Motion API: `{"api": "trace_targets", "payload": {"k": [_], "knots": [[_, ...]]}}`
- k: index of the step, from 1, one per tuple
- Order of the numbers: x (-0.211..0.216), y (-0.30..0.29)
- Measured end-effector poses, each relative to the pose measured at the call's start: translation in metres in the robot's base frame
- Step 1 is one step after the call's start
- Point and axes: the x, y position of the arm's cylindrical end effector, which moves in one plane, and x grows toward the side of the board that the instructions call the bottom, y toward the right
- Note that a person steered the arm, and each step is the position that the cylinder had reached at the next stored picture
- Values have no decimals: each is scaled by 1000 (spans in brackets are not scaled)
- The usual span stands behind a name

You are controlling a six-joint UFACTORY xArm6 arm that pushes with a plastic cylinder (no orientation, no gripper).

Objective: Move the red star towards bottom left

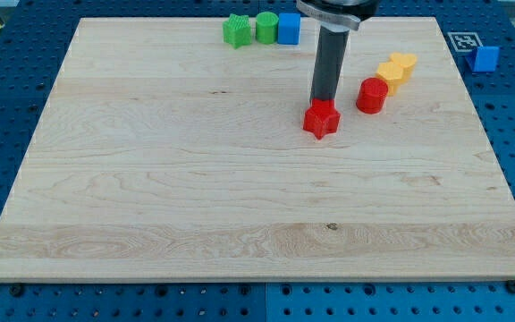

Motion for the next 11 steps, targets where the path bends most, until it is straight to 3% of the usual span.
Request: {"api": "trace_targets", "payload": {"k": [5, 9, 11], "knots": [[27, 33], [58, -37], [65, -37]]}}
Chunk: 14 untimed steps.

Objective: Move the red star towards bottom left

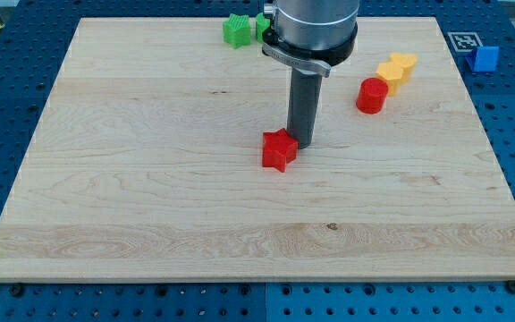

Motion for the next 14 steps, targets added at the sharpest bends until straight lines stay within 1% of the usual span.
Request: {"api": "trace_targets", "payload": {"k": [2, 3, 4, 5, 6, 8, 13, 14], "knots": [[11, -3], [19, -13], [18, -23], [28, -32], [32, -33], [32, -76], [41, -85], [49, -99]]}}
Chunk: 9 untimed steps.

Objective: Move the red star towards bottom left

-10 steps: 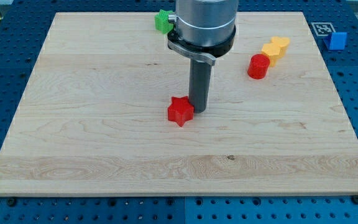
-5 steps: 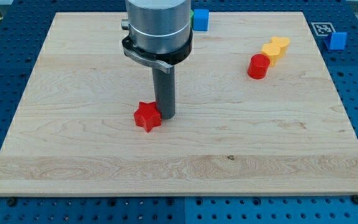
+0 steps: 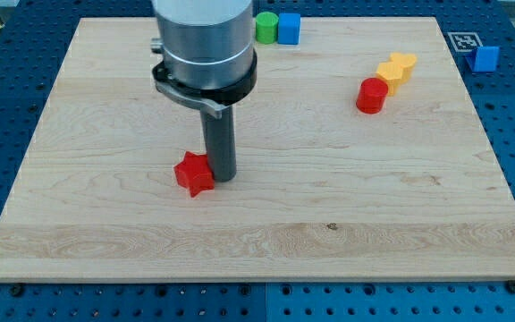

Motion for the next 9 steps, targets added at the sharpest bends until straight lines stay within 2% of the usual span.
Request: {"api": "trace_targets", "payload": {"k": [4, 7, 9], "knots": [[-1, -35], [-5, -87], [-5, -96]]}}
